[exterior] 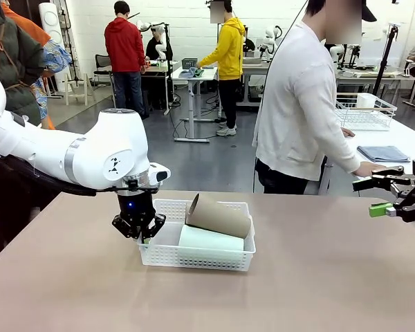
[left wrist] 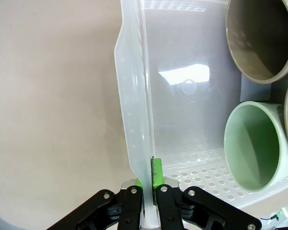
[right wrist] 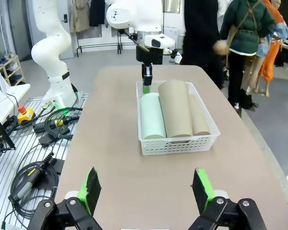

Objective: Clean and organize the cups into the basket.
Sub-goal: Move the Organizing basket back to the left side of the table.

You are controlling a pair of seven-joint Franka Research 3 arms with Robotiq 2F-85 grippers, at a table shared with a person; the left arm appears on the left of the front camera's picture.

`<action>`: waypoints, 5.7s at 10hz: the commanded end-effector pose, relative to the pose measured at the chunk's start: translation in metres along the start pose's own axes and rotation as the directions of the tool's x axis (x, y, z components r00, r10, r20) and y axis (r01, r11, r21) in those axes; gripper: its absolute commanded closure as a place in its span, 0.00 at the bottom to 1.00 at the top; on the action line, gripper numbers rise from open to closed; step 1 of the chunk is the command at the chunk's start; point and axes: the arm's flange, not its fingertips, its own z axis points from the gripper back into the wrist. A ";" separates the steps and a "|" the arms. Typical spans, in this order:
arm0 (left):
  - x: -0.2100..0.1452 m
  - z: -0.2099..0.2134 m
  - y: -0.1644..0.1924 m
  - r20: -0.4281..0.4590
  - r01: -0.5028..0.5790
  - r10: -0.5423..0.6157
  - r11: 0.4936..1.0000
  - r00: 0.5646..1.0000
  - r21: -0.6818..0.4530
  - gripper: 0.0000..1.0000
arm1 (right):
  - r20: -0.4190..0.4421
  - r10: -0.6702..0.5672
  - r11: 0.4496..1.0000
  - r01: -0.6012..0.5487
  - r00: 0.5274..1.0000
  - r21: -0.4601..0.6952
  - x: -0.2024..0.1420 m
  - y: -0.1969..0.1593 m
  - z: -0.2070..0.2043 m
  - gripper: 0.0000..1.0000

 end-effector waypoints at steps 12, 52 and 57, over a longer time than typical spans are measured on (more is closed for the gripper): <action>0.000 0.004 -0.001 0.009 0.000 0.000 1.000 1.000 -0.003 1.00 | 0.444 -0.775 0.506 0.862 0.450 0.010 0.015 0.020 0.100 0.00; 0.030 0.028 0.328 0.096 0.000 -0.012 0.992 0.995 0.127 0.86 | 0.316 -0.910 -0.186 0.945 -0.269 0.270 -0.075 0.106 0.225 0.00; 0.025 0.039 0.326 0.118 -0.001 -0.013 0.993 0.993 0.121 0.00 | 0.316 -0.910 -0.186 0.945 -0.269 0.270 -0.075 0.106 0.225 0.00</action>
